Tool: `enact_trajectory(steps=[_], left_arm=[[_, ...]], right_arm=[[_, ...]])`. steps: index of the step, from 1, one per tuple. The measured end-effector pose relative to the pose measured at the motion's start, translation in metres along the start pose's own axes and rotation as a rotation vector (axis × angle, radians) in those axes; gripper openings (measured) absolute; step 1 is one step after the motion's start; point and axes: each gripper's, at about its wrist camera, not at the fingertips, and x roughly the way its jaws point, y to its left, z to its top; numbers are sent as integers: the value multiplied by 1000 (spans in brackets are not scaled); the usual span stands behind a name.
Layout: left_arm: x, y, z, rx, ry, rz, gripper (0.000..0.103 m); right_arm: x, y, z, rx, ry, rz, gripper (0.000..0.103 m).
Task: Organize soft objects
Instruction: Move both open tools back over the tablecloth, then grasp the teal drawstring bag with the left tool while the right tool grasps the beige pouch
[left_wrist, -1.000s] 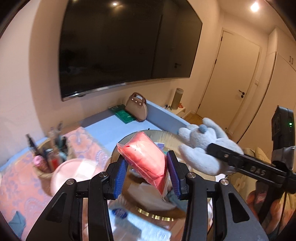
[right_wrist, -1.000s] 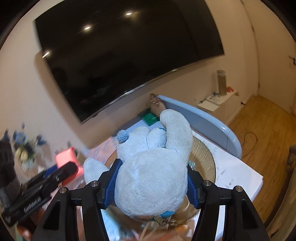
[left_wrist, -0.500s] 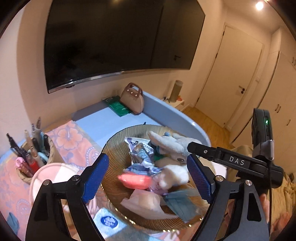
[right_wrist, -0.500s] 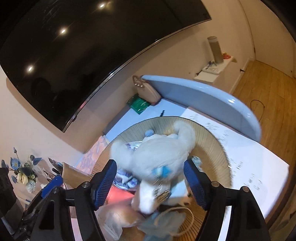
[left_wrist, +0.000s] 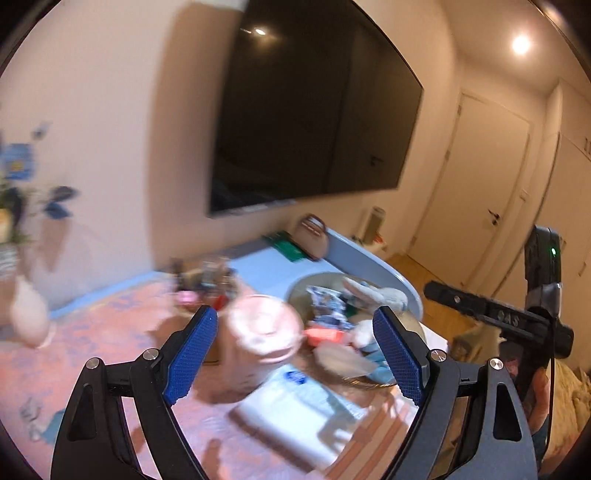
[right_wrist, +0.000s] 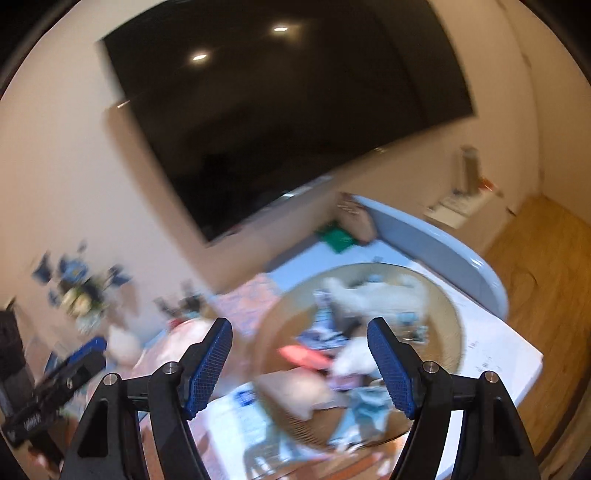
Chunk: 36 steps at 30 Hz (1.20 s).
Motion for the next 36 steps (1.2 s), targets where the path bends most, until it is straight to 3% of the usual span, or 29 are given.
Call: enact_trajectory(steps=[8,11,15,20,24,27,31,36], left_arm=[[-98,65,-9,-100,-116,153,85],[-130,95,-25,-138,-133,252,86],[-147,140,-61,-216,-106,373,87],[-138,200,-129,-311,-2,532,87],[-122,244,-187,-390,124,565,86],[-115,265,-216,-451,156,557,86],[-109,281,-238,-486,165,597,86],[-107,286,-244,-517,167,565,85]], right_arm=[[-1,105,-32,-221,19,107,79],[14,142,-52,-284,62,154,79],[49,189,-87,-368,148,223,79],[105,228,-139,-423,253,300,79],[143,244,-180,-473,305,311,79],[165,247,-202,-462,334,309,79],[182,244,-211,-428,365,282,79],[190,241,-213,-424,375,224,79]])
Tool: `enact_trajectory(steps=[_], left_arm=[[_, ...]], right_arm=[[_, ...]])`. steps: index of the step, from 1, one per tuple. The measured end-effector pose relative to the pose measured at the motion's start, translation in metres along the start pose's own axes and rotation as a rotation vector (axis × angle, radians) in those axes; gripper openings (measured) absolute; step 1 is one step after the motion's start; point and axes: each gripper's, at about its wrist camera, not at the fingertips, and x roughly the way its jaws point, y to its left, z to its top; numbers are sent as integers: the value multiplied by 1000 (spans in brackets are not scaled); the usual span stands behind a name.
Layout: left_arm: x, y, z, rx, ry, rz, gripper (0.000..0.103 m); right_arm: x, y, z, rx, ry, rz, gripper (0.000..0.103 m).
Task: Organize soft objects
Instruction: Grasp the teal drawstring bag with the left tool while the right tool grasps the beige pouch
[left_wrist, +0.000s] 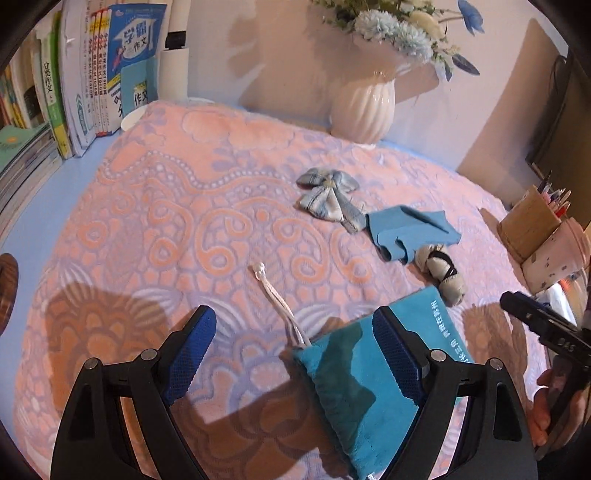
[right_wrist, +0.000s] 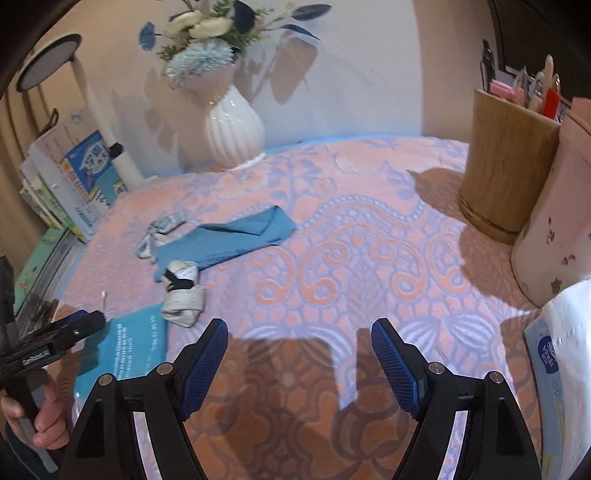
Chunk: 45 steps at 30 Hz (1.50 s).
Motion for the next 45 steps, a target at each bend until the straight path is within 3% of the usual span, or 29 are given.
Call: enact_trajectory(steps=[4,7,11,16,18,21,25,28,31,32,33,35,45], left_arm=[[-2,5,-1,-14,2,-27,85],[-7,4,-1,-11,34,-53,85],[-18,4,-12,-46,118,-220,85],[-30,-3,-27,-30,119,-160,85],[-25,-11,-30,-6,135,-144,85],[-20,-25,-31,37,119,-91,85],[-12,-47,-32,112,117,-56,73],[-8,-59,-34,163,108,0,61],[-6,-61,-33,174,88,51,30],[-7,-60,-33,169,85,49,19],[-9,-56,-31,154,85,16,16],[-11,-56,-30,142,82,1,12],[-31,-89,-24,272,12,-33,12]], right_arm=[[2,1,2,-3,17,-3,79],[1,12,6,-16,58,65,79],[1,44,18,-83,105,128,79],[25,75,31,-133,124,74,78],[41,74,35,-94,149,120,62],[54,75,36,-73,167,145,56],[55,84,32,-122,157,145,51],[58,93,29,-175,153,120,39],[57,94,27,-198,137,104,29],[55,93,26,-198,127,96,29],[53,91,26,-198,117,85,29],[47,85,26,-188,103,72,29],[-4,31,30,-61,21,54,29]])
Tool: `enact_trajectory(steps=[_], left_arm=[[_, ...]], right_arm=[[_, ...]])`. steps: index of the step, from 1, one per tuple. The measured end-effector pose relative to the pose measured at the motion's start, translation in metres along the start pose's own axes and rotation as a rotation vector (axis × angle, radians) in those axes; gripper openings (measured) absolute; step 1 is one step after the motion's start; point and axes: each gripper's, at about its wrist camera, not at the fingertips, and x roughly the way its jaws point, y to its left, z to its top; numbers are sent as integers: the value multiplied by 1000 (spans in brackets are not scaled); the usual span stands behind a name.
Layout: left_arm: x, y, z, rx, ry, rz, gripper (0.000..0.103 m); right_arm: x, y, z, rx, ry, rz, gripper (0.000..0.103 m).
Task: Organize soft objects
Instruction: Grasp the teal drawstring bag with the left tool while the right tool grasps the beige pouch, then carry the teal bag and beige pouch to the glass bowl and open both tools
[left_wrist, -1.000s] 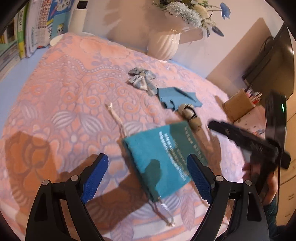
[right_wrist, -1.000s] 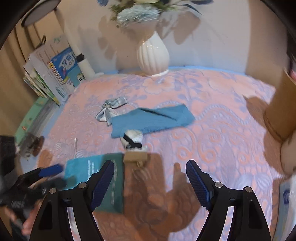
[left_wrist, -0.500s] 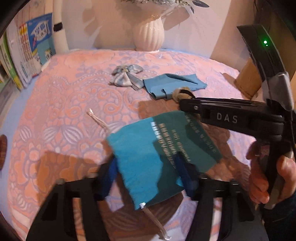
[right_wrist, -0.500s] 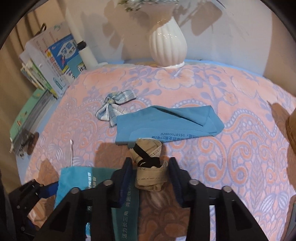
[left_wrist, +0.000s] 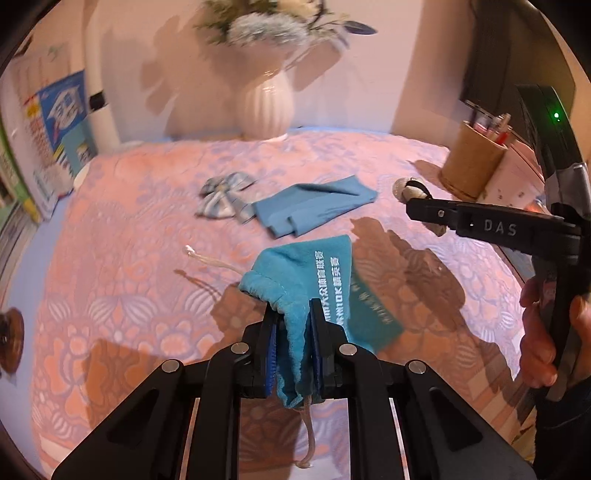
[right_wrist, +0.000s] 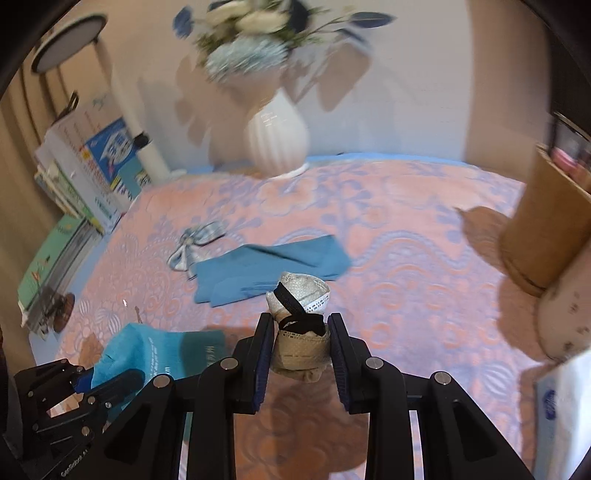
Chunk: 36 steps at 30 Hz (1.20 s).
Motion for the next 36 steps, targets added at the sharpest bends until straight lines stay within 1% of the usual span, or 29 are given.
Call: enact_trajectory(steps=[3,4,5,6,7,8,9,11,14,15,16,17,18,19,20,22,27,29,32,36], left_arm=[[10,-15,0,39,25,-32,15],[15,-20,0,46,39,-44,21],[19,-23,1,48,53,-72,27],[23,-26,0,45,67,-99,29],[26,-28,-1,39,86,-115,33],[29,-30,-1,32,102,-125,41],[33,-30,-2,26,115,-135,45],[34,-33,-4,25,115,-141,46],[36,-33,-3,29,109,-130,46],[36,-33,-3,30,101,-129,46],[36,-32,-2,32,96,-124,42],[37,-32,-1,34,94,-122,28],[37,-30,-1,39,95,-121,20],[38,-30,-1,43,95,-116,9],[37,-29,0,54,89,-108,6],[30,-29,1,61,62,-122,6],[8,-37,18,42,-4,-202,6],[-1,-48,31,62,-38,-212,6],[-9,-66,49,83,-68,-255,6],[-19,-100,70,121,-94,-353,6]], right_arm=[[-10,-13,-5,26,-7,-3,29],[-13,-17,-7,34,-8,-5,29],[-15,-19,-8,35,-8,-6,29],[-16,-20,-10,35,-7,-7,29],[-18,-22,-12,35,-7,-12,29],[-19,-24,-13,35,-6,-13,29],[-20,-25,-14,37,-4,-13,29],[-22,-29,-16,43,-6,-10,29],[-24,-33,-18,54,-8,-9,29],[-24,-34,-18,57,-8,-6,29],[-24,-35,-19,58,-8,-6,29],[-24,-36,-19,57,-6,-8,29],[-24,-36,-20,57,-5,-11,29],[-25,-36,-21,57,-5,-12,29],[-26,-37,-22,57,-7,-11,29],[-32,-36,-22,52,-20,-12,29],[-59,-37,-19,51,-78,-7,29],[-73,-37,-18,49,-104,-17,29],[-97,-41,-16,54,-142,-39,29],[-123,-57,-18,80,-146,-91,29]])
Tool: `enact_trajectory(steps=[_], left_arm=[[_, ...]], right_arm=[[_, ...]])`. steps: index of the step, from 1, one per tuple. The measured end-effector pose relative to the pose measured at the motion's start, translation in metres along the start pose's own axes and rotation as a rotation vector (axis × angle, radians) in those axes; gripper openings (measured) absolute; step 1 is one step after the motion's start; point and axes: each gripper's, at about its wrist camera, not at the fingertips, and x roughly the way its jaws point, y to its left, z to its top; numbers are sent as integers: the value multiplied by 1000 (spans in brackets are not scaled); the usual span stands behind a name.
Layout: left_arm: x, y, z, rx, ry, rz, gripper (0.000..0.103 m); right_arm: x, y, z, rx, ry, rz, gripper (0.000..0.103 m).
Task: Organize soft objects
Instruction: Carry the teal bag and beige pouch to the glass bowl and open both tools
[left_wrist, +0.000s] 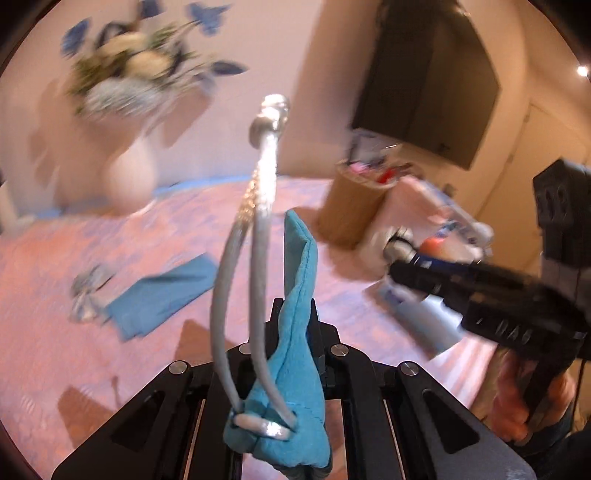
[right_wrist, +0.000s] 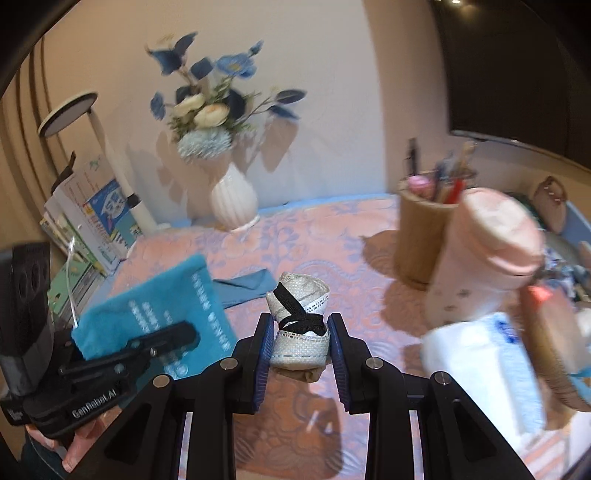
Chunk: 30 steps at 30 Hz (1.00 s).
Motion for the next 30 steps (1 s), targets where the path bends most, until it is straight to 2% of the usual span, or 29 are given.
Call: enact_trajectory(steps=[4,6,10,21,27,30], left_arm=[[13,-37,16,59,12,-95,6],[24,-59,22,84,30,-166,6],[39,-95,33,136,53,-262,6],[69,-189,70,274,48,-384,6],[94,-226,98,279,29,-423,6],[118,-240,112,266,32,-418,6]], right_arm=[[-20,-34,-4,64,7,-60,29],[-31,-58,-7,115,6,-80,29],[-61,-100,-12,195,-24,-123,29],[-119,-191,-11,340,-132,-237,29],[-131,-233,2,396,-182,-281,29],[-129,-251,9,423,-189,-293,29]])
